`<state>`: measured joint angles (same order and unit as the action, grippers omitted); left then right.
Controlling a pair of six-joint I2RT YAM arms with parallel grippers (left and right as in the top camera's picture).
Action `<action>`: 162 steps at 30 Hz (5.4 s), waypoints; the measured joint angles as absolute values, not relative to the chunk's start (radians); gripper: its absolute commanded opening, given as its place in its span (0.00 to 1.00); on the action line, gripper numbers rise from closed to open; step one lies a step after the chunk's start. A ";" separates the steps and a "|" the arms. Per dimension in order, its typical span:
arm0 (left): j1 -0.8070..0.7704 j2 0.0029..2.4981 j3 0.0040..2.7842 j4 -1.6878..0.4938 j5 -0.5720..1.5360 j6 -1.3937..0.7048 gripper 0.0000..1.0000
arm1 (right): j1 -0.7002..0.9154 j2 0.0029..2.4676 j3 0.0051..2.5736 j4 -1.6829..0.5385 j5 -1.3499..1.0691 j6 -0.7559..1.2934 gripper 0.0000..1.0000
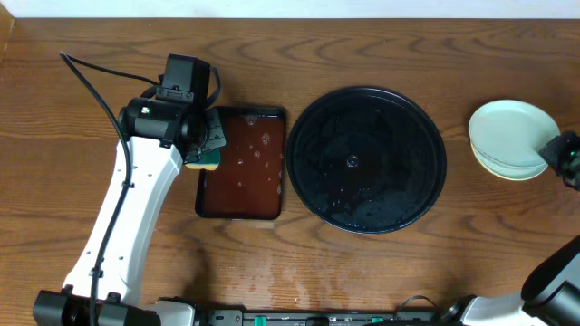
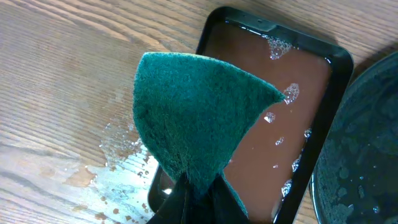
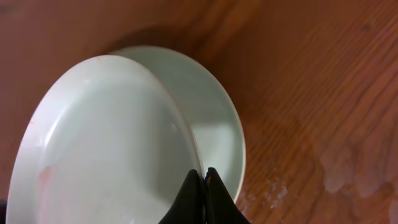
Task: Clean dirty plates on tray and stack at the side
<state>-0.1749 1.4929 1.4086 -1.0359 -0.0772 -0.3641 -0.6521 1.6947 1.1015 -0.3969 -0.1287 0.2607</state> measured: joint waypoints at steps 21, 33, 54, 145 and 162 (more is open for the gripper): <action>-0.175 1.494 1.334 -0.960 -0.077 -0.362 0.08 | -0.665 1.793 1.096 -0.317 -0.105 0.295 0.28; -0.175 1.494 1.333 -0.900 -0.009 -0.307 0.08 | -0.627 1.793 1.096 -0.329 -0.392 0.258 0.34; -0.175 1.508 1.046 -0.572 0.080 -0.264 0.08 | -0.225 1.793 1.096 -0.437 -0.456 0.152 0.39; -0.175 1.271 1.045 -0.468 0.068 -0.250 0.82 | -0.167 1.094 1.117 -0.440 -0.411 -0.070 0.99; -0.175 1.271 1.045 -0.467 0.068 -0.250 0.82 | 0.070 0.355 1.026 -0.424 -0.286 -0.220 0.99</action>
